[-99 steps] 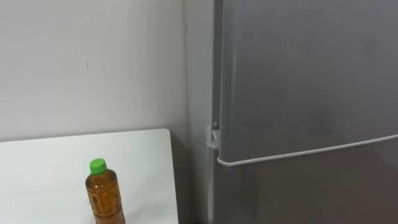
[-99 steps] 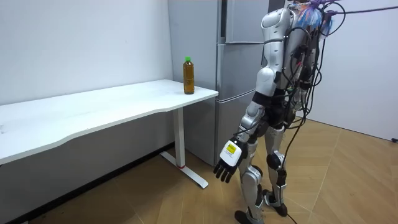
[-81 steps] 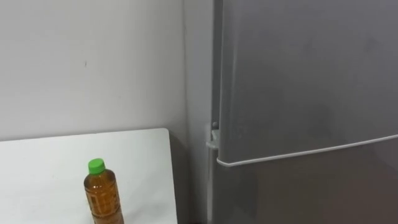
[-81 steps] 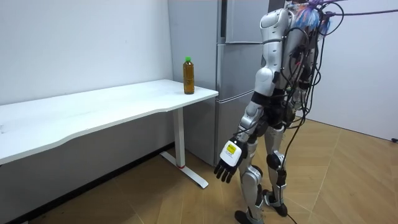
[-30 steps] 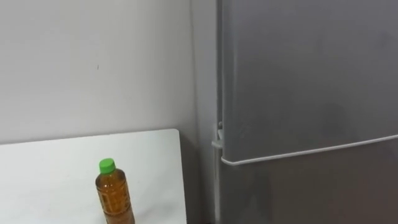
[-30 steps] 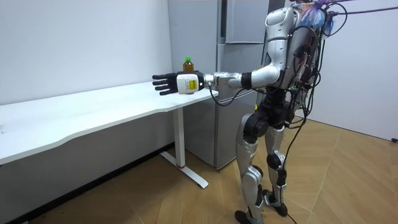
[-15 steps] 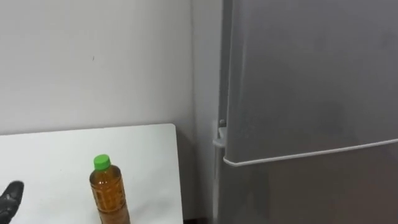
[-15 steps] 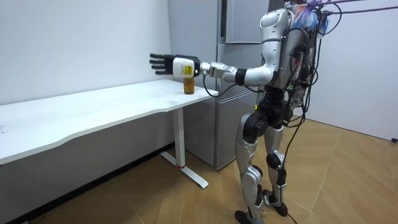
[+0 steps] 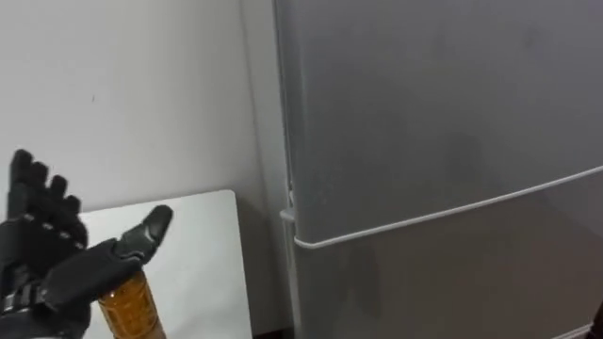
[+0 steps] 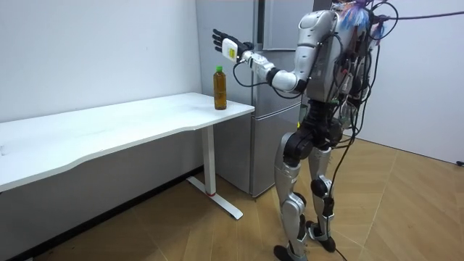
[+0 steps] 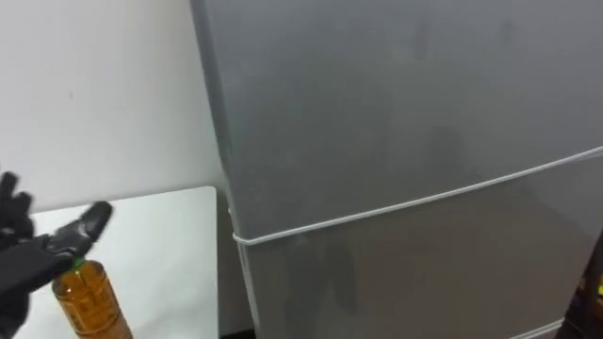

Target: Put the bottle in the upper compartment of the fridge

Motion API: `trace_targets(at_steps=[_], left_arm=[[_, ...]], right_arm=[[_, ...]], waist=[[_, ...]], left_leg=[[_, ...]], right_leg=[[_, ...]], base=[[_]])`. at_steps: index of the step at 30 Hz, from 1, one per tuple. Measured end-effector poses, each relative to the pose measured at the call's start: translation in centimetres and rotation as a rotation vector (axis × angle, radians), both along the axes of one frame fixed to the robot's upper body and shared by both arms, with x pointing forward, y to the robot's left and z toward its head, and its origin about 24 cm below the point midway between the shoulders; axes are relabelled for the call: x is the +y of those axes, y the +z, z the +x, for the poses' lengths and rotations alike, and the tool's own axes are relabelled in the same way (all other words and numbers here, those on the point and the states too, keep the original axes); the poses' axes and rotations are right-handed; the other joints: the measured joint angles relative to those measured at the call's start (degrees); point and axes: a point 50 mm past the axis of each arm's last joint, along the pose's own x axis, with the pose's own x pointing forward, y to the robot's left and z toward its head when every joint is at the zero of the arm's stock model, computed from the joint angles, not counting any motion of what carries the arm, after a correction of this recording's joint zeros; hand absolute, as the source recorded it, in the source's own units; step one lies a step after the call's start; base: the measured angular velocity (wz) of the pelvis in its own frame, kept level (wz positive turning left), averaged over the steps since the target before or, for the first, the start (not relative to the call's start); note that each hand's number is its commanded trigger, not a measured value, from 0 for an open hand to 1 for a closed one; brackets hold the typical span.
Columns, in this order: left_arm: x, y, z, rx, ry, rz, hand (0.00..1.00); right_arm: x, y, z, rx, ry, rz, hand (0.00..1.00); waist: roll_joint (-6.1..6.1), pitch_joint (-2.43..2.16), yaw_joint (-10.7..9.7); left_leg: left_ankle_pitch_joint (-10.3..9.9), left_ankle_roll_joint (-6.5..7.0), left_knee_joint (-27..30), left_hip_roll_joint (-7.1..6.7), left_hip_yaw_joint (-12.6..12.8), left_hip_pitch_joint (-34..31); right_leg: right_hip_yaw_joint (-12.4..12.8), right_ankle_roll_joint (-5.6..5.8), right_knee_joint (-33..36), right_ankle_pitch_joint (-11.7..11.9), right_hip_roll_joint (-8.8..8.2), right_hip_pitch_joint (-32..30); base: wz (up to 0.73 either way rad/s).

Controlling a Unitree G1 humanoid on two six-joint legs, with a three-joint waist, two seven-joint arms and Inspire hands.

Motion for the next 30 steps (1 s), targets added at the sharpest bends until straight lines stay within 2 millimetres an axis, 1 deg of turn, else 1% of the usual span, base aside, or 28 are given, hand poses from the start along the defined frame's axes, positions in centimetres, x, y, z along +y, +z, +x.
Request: trace_targets(at_steps=[2, 3, 5, 7, 9, 10, 11, 13, 17, 20, 25, 30], left_arm=[[-0.9, 0.6, 0.5, -0.019, -0.059, 0.015, 0.0], [-1.3, 1.1, 0.7, -0.041, -0.088, 0.023, 0.0], [-1.8, 2.3, 0.9, -0.093, -0.123, 0.034, 0.0], [-2.6, 3.5, 1.1, -0.152, -0.173, 0.048, 0.0], [-3.2, 4.0, 1.2, -0.18, -0.211, 0.058, 0.0], [-3.9, 4.3, 1.2, -0.193, -0.244, 0.055, 0.0], [-4.3, 4.4, 1.2, -0.196, -0.261, 0.056, 0.0], [-5.3, 4.5, 1.1, -0.2, -0.33, 0.071, 0.0], [-6.2, 4.3, 1.1, -0.192, -0.394, 0.084, 0.0], [-6.3, 4.2, 1.1, -0.183, -0.409, 0.091, 0.0], [-6.9, 4.1, 1.0, -0.184, -0.454, 0.095, 0.0], [-7.5, 4.0, 1.0, -0.184, -0.49, 0.1, 0.0]], right_arm=[[0.2, -0.1, -0.1, 0.006, -0.003, 0.004, 0.0], [0.2, -0.1, 0.1, 0.005, -0.002, 0.005, 0.0], [0.2, -0.2, 0.3, 0.012, -0.001, 0.008, 0.0], [0.3, -0.2, 0.5, 0.014, 0.0, 0.012, 0.0], [0.2, -0.1, 0.7, 0.009, -0.001, 0.012, 0.0], [0.3, -0.2, 0.7, 0.011, -0.001, 0.014, 0.0], [0.3, -0.2, 0.8, 0.012, -0.002, 0.015, 0.0], [0.1, -0.1, 0.9, 0.018, -0.004, 0.016, 0.0], [0.1, -0.2, 1.0, 0.037, -0.022, 0.027, 0.0], [0.2, -0.2, 1.2, 0.037, -0.025, 0.03, 0.0], [0.3, -0.3, 1.6, 0.045, -0.014, 0.034, 0.0], [0.4, -0.3, 1.9, 0.042, -0.002, 0.035, 0.0]], waist=[[-0.38, 0.24, -0.3], [-0.34, 0.22, -0.49], [-0.55, 0.35, -0.98], [-0.48, 0.31, -1.14], [-0.29, 0.21, -1.43], [-0.14, 0.12, -1.47], [-0.08, 0.07, -1.47], [0.27, -0.16, -1.63], [0.51, -0.27, -2.25], [0.62, -0.27, -2.97], [0.57, -0.09, -4.52], [0.48, -0.04, -5.08]], left_leg=[[0.0, 0.0, 0.01, 0.01, -0.04, -0.04], [0.01, 0.0, 0.11, 0.02, -0.15, -0.1], [0.0, 0.01, 0.12, 0.02, -0.15, -0.11], [0.01, 0.01, 0.12, 0.02, 0.09, 0.05], [0.0, 0.01, 0.12, 0.02, 0.15, 0.01], [0.0, 0.01, 0.14, 0.02, 0.17, -0.14], [0.0, 0.01, 0.14, 0.02, 0.17, -0.2], [0.0, 0.01, 0.14, 0.03, 0.19, -0.26], [0.0, 0.01, 0.14, 0.06, 0.18, -0.27], [0.0, 0.01, 0.14, 0.05, 0.19, -0.5], [0.0, 0.01, 0.12, 0.05, 0.17, -0.62], [0.01, 0.01, 0.12, 0.05, 0.38, -0.77]], right_leg=[[-0.24, -0.04, -0.02, 0.03, -0.01, 0.02], [-0.21, -0.06, -0.01, 0.04, -0.01, 0.01], [-0.17, -0.08, -0.02, 0.06, -0.01, -0.02], [0.24, -0.08, -0.02, 0.1, -0.01, -0.05], [0.49, -0.09, -0.06, 0.12, 0.01, -0.14], [0.46, -0.1, -0.04, 0.15, 0.0, -0.29], [0.46, -0.1, -0.02, 0.15, 0.0, -0.37], [0.53, -0.1, 0.0, 0.15, 0.0, -0.51], [0.92, -0.1, -0.01, 0.15, 0.05, -0.71], [1.0, -0.11, 0.0, 0.16, 0.05, -0.99], [1.17, -0.11, 0.05, 0.17, 0.05, -0.99], [1.26, -0.12, 0.08, 0.16, 0.05, -1.18]], base=[[0.02], [0.0], [0.0], [-0.06], [-0.05], [0.0], [0.0], [-0.02], [-0.05], [0.0], [0.01], [0.0]])
